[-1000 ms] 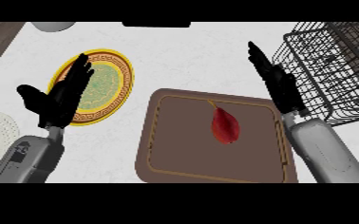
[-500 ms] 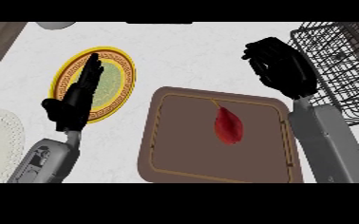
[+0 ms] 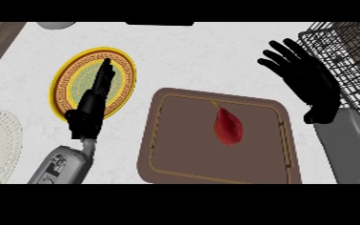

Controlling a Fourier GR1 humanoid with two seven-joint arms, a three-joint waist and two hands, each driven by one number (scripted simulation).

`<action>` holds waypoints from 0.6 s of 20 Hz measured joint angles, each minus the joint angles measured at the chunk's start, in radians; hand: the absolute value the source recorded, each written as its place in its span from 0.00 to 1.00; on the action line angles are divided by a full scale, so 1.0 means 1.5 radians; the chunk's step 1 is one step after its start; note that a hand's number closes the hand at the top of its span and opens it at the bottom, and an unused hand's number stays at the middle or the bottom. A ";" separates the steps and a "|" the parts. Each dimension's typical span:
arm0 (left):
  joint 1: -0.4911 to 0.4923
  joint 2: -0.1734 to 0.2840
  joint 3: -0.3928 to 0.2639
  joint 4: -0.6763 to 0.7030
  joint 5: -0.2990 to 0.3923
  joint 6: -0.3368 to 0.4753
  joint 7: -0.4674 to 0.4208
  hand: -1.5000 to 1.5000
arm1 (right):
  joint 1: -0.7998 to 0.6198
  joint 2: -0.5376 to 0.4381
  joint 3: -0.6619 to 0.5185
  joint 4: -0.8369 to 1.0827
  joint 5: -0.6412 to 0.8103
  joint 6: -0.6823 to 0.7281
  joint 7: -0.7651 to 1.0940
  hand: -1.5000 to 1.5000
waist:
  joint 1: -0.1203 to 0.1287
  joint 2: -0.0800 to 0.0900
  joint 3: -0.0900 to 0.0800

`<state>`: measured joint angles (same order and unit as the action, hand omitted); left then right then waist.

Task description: Pick the pear from the tray and place it in the tiered basket

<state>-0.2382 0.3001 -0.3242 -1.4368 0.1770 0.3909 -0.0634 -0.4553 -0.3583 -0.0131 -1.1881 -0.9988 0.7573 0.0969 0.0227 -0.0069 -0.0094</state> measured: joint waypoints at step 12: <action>0.009 -0.006 -0.008 -0.013 -0.019 0.022 0.019 0.50 | -0.113 -0.234 -0.032 -0.183 0.280 0.153 -0.003 0.00 | -0.009 0.002 0.008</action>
<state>-0.2242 0.2908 -0.3355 -1.4567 0.1482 0.4245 -0.0343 -0.6252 -0.7091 -0.0617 -1.4622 -0.5788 0.9866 0.0923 0.0094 -0.0036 0.0027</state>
